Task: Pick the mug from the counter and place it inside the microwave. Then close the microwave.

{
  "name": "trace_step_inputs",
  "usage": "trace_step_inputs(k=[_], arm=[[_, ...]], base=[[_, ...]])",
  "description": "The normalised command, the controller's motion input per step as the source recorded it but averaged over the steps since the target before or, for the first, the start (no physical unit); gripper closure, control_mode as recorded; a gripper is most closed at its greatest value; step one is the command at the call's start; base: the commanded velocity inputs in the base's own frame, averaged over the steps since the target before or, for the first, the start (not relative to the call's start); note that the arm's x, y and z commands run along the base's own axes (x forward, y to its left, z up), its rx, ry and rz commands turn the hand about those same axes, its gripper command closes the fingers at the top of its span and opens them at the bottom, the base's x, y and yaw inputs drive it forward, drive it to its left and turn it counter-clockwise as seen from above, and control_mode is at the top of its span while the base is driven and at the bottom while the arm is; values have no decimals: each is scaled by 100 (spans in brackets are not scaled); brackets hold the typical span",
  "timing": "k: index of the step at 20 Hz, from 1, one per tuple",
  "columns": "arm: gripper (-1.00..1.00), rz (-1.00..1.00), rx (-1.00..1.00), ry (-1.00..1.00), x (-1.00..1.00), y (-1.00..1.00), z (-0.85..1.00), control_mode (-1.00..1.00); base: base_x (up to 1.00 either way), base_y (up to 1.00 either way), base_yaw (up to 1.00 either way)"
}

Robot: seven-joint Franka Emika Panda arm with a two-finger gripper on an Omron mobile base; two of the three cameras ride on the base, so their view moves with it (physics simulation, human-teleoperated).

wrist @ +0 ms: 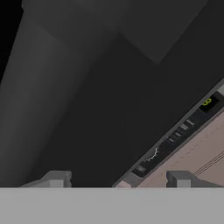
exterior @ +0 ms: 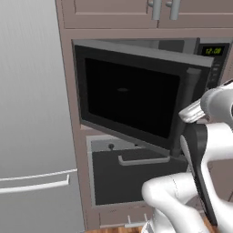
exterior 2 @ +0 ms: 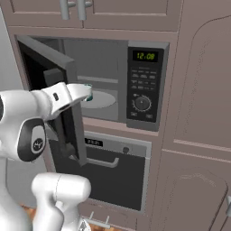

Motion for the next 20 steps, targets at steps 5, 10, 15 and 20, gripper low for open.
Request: trace_step_inputs(k=[5, 10, 15, 20], arm=[[-100, 0, 0, -3, 63, 0, -2, -100], [-100, 0, 0, -8, 67, 0, -5, -100], [-100, 0, 0, -7, 60, 0, 0, -100], [-100, 0, 0, -4, 62, 0, 0, -100]], base=[[0, 0, 0], [0, 0, 0], [0, 0, 0], [0, 0, 0]])
